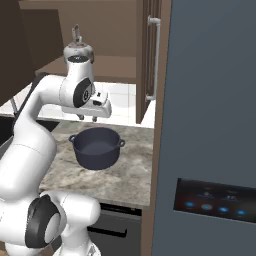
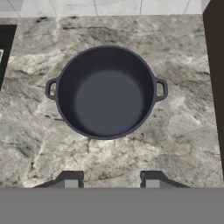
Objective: Pick the kettle from the cabinet and place it on a stove burner. Then pick the pot from the counter and place it on another stove burner. Finally, turn both burners on.
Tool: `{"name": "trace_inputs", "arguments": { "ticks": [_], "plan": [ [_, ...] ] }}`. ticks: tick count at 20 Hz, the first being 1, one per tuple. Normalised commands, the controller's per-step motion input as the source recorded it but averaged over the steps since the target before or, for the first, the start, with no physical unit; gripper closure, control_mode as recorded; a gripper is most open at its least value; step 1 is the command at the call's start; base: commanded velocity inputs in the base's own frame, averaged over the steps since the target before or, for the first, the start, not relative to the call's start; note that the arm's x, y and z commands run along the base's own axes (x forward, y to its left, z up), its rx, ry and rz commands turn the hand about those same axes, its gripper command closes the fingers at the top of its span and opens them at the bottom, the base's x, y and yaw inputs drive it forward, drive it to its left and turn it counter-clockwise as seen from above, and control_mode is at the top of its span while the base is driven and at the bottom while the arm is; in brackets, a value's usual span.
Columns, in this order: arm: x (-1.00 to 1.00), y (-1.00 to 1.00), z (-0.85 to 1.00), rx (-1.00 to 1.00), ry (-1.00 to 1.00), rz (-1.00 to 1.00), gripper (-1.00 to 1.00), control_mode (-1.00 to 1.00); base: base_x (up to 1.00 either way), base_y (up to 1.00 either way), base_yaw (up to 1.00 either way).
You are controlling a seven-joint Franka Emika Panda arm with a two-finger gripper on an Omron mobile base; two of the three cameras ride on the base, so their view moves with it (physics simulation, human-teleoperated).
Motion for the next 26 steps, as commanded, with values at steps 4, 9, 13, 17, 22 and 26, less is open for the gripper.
{"name": "trace_inputs", "arguments": {
  "ticks": [4,9,13,17,22,26],
  "plan": [
    [0.00,0.00,0.02,0.00,-0.06,0.00,-1.00,-1.00,0.00,0.00,0.00],
    [-0.05,0.00,0.14,0.00,-0.17,0.00,-1.00,-1.00,0.00,0.00,0.00],
    [-0.07,0.00,0.30,-0.01,-0.26,0.00,-1.00,-1.00,0.00,0.00,0.00],
    [-0.07,0.00,0.31,-0.03,-0.27,0.00,-1.00,-1.00,0.00,0.00,0.00],
    [-0.07,0.02,0.32,-0.04,-0.25,0.00,-1.00,-1.00,0.00,0.00,0.00],
    [-0.01,0.02,0.32,-0.03,-0.23,0.00,-1.00,-1.00,0.00,0.00,0.00]
  ]
}}
